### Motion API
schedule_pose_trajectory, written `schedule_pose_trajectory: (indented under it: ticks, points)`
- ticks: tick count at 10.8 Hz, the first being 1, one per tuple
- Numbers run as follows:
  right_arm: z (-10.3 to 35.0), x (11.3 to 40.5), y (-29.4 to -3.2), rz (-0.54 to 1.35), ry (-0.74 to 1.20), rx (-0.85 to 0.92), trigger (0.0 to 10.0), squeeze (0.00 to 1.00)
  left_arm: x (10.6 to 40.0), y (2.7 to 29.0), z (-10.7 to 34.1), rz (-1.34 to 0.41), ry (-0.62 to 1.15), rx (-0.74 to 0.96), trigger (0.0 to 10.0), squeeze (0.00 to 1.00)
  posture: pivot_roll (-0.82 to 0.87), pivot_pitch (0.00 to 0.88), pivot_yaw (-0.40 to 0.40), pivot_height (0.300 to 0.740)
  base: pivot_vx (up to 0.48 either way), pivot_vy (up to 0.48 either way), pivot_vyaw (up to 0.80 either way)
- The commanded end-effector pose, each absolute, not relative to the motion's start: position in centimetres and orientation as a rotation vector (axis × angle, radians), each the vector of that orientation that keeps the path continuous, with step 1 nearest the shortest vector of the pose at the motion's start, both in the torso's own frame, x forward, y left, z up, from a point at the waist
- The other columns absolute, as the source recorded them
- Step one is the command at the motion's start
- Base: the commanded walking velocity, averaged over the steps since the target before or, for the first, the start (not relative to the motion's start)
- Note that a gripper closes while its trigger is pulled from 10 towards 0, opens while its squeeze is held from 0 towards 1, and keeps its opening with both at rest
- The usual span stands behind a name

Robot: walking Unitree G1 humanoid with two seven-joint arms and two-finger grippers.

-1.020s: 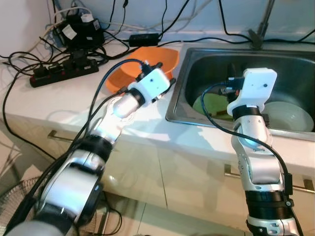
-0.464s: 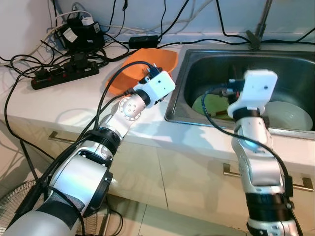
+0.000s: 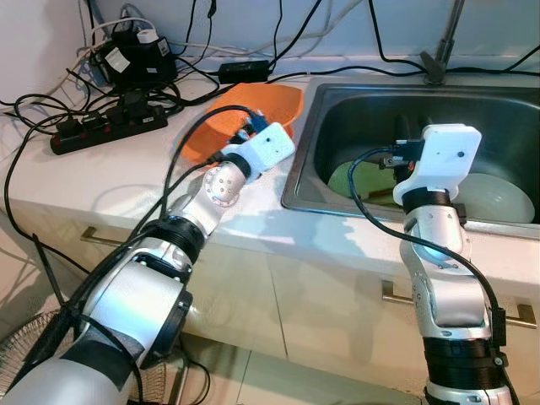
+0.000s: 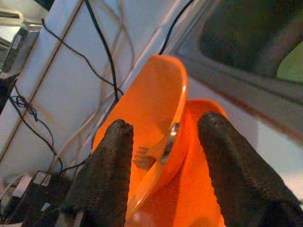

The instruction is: Kitchen organization

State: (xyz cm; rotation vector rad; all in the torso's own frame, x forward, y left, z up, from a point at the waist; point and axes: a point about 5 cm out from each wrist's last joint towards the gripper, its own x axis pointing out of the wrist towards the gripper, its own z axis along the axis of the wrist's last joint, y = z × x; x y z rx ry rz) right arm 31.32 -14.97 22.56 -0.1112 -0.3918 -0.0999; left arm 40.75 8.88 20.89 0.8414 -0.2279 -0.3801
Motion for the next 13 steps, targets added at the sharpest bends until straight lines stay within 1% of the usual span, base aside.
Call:
schedule_pose_trajectory:
  ticks: [1,2,8,13]
  points:
    - [22.4,31.1,-14.6,-0.092,-0.383,-0.103,10.0,0.00,41.1,9.7,21.4,-0.342,-0.216,0.855,2.5,0.00,-0.04,0.115,0.141,0.740,0.000,0.000,0.00]
    - [22.4,31.1,-14.5,-0.091,-0.381,-0.102,10.0,0.00,41.1,9.8,21.4,-0.334,-0.214,0.855,0.0,0.00,-0.04,0.118,0.140,0.740,0.000,0.000,0.00]
    - [22.2,31.0,-14.6,-0.098,-0.374,-0.098,10.0,0.00,41.0,9.6,21.4,-0.337,-0.233,0.794,0.0,0.00,-0.05,0.116,0.142,0.740,0.000,0.000,0.00]
    - [22.0,31.1,-14.3,-0.090,-0.365,-0.092,10.0,0.00,40.8,9.2,22.4,-0.346,-0.319,0.746,0.0,0.00,-0.04,0.112,0.142,0.740,0.000,0.000,0.00]
